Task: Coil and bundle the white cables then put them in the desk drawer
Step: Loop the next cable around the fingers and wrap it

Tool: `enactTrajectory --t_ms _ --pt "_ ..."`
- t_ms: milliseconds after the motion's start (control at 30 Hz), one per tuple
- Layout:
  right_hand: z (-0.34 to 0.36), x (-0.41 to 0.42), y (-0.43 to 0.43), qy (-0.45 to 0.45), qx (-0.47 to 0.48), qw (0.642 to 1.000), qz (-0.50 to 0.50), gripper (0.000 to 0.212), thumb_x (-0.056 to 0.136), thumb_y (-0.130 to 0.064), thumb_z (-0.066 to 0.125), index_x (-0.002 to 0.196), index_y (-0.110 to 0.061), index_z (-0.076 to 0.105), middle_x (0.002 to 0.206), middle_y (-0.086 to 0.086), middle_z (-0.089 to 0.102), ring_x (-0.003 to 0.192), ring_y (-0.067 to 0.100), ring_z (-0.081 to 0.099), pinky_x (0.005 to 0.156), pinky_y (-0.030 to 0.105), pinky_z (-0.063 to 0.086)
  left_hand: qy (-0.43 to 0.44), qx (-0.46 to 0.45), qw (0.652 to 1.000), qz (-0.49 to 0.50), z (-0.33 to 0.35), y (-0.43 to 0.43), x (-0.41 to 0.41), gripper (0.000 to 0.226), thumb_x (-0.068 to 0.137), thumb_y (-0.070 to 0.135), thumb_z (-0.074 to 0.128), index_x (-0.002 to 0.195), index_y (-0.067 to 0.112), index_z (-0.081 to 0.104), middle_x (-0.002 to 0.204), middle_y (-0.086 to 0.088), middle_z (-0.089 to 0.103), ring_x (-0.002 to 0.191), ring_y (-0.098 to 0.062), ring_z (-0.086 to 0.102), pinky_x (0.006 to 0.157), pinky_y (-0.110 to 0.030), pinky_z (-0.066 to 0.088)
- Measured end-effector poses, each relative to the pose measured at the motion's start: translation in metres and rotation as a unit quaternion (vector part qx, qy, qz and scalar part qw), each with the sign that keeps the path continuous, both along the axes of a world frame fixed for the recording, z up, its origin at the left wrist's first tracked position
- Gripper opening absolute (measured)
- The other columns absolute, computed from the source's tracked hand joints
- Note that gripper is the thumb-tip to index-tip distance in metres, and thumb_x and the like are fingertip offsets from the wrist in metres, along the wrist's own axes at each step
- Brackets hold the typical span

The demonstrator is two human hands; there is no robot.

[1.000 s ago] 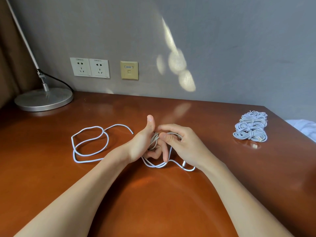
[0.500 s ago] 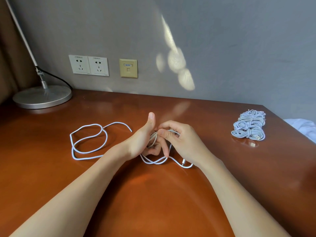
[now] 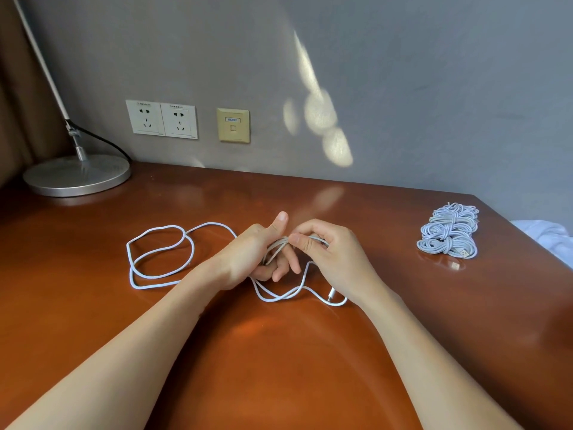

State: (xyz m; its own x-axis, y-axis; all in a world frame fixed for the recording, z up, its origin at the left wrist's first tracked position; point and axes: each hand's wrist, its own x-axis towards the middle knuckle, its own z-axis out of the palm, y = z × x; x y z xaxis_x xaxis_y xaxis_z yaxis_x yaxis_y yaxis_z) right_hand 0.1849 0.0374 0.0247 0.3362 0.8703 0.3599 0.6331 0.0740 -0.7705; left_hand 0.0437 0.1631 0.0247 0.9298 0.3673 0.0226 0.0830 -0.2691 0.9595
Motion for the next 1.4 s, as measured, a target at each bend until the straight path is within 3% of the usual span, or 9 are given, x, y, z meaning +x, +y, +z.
enactTrajectory --t_ms 267,467,567,700,833,933,1133,1300,1400 --pt "-0.003 -0.003 0.001 -0.011 -0.019 1.0 -0.013 0.011 0.1 -0.04 0.064 0.099 -0.034 0.074 0.099 -0.023 0.072 0.102 -0.004 0.064 0.078 0.006 0.047 -0.054 -0.103 0.98 0.16 -0.002 0.007 0.005 0.065 0.11 0.047 0.034 0.071 0.003 0.062 0.056 -0.012 0.043 0.047 -0.018 0.028 0.05 -0.032 0.021" --pt "-0.005 -0.001 0.002 -0.025 -0.048 0.998 -0.025 0.008 0.104 -0.043 0.055 0.101 -0.043 0.063 0.103 -0.029 0.067 0.108 -0.008 0.061 0.08 0.004 0.046 -0.082 -0.179 0.97 0.146 -0.002 0.005 0.006 0.04 0.109 0.043 0.034 0.093 0.01 0.05 0.061 -0.008 0.046 0.048 -0.014 0.024 0.049 -0.028 0.02" --pt "-0.005 -0.001 0.001 -0.019 -0.065 0.998 -0.016 0.009 0.107 -0.042 0.049 0.103 -0.042 0.057 0.102 -0.029 0.064 0.103 -0.015 0.059 0.077 0.003 0.045 -0.118 -0.189 0.965 0.137 -0.003 0.003 0.007 0.021 0.103 0.024 0.036 0.101 0.01 0.051 0.066 -0.009 0.045 0.05 -0.014 0.024 0.051 -0.028 0.02" --pt "-0.005 -0.001 0.0 -0.003 -0.073 0.997 -0.008 0.015 0.108 -0.043 0.044 0.11 -0.034 0.056 0.09 -0.024 0.061 0.088 -0.018 0.058 0.07 0.002 0.043 -0.144 -0.204 0.959 0.13 -0.004 0.0 0.008 0.033 0.085 0.002 0.031 0.11 0.006 0.052 0.068 -0.008 0.047 0.052 -0.015 0.025 0.051 -0.027 0.023" --pt "-0.008 0.0 0.001 -0.008 -0.073 0.997 -0.022 0.02 0.109 -0.045 0.042 0.11 -0.031 0.055 0.08 -0.02 0.058 0.078 -0.011 0.057 0.066 0.01 0.045 -0.151 -0.212 0.96 0.105 -0.006 0.001 0.009 0.049 0.064 0.005 0.039 0.11 0.006 0.052 0.072 -0.009 0.048 0.054 -0.016 0.029 0.051 -0.028 0.024" --pt "-0.01 0.002 0.001 -0.031 -0.074 0.996 -0.038 0.021 0.109 -0.047 0.039 0.109 -0.033 0.053 0.087 -0.014 0.06 0.083 -0.005 0.058 0.068 0.016 0.047 -0.144 -0.191 0.966 0.101 -0.008 0.001 0.011 0.046 0.073 -0.003 0.035 0.115 0.006 0.051 0.073 -0.008 0.05 0.056 -0.016 0.032 0.051 -0.028 0.03" --pt "-0.011 0.004 0.003 -0.05 -0.075 0.993 -0.071 0.02 0.108 -0.046 0.04 0.112 -0.032 0.053 0.104 -0.017 0.059 0.096 0.001 0.059 0.07 0.01 0.043 -0.142 -0.164 0.97 0.111 -0.01 0.001 0.01 0.043 0.084 -0.014 0.033 0.119 0.003 0.053 0.077 -0.009 0.055 0.06 -0.017 0.04 0.057 -0.029 0.038" --pt "-0.011 0.004 0.003 -0.029 -0.069 0.995 -0.069 0.015 0.108 -0.041 0.045 0.108 -0.029 0.055 0.08 -0.017 0.057 0.072 -0.009 0.059 0.06 0.012 0.046 -0.135 -0.15 0.972 0.118 -0.008 0.001 0.01 0.041 0.089 -0.016 0.036 0.124 -0.001 0.052 0.082 -0.012 0.058 0.062 -0.017 0.043 0.061 -0.03 0.039" --pt "-0.011 0.004 0.004 -0.006 -0.064 0.996 -0.061 0.016 0.109 -0.04 0.046 0.112 -0.029 0.057 0.079 -0.018 0.057 0.07 -0.013 0.058 0.058 0.008 0.044 -0.13 -0.143 0.974 0.119 -0.008 0.0 0.009 0.04 0.091 -0.016 0.039 0.125 0.0 0.052 0.085 -0.011 0.061 0.064 -0.016 0.045 0.065 -0.031 0.04"
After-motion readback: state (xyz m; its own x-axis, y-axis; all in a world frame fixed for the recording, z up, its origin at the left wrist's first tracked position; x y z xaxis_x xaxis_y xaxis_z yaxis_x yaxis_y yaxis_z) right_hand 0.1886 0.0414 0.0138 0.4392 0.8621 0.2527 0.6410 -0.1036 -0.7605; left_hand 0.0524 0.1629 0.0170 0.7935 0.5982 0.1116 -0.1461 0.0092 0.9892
